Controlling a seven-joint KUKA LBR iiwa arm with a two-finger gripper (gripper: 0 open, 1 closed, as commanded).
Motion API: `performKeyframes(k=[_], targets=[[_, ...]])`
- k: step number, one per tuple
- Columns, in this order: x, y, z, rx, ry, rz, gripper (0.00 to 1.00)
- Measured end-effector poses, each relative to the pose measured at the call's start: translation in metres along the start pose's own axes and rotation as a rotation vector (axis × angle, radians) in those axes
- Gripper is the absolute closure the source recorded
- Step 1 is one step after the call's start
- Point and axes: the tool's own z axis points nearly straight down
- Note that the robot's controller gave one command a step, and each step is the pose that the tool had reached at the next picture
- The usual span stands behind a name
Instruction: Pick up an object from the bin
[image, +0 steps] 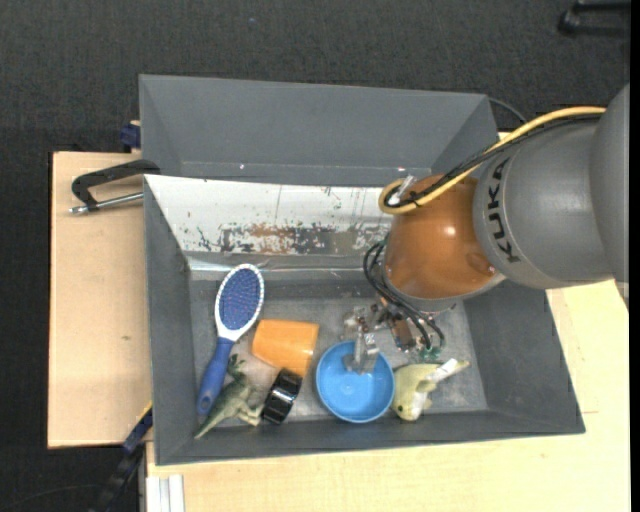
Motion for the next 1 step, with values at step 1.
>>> performKeyframes(k=[1], targets=[[-0.0031,-0.017,-0.2021,0.004,-0.016,-0.024,1.0]])
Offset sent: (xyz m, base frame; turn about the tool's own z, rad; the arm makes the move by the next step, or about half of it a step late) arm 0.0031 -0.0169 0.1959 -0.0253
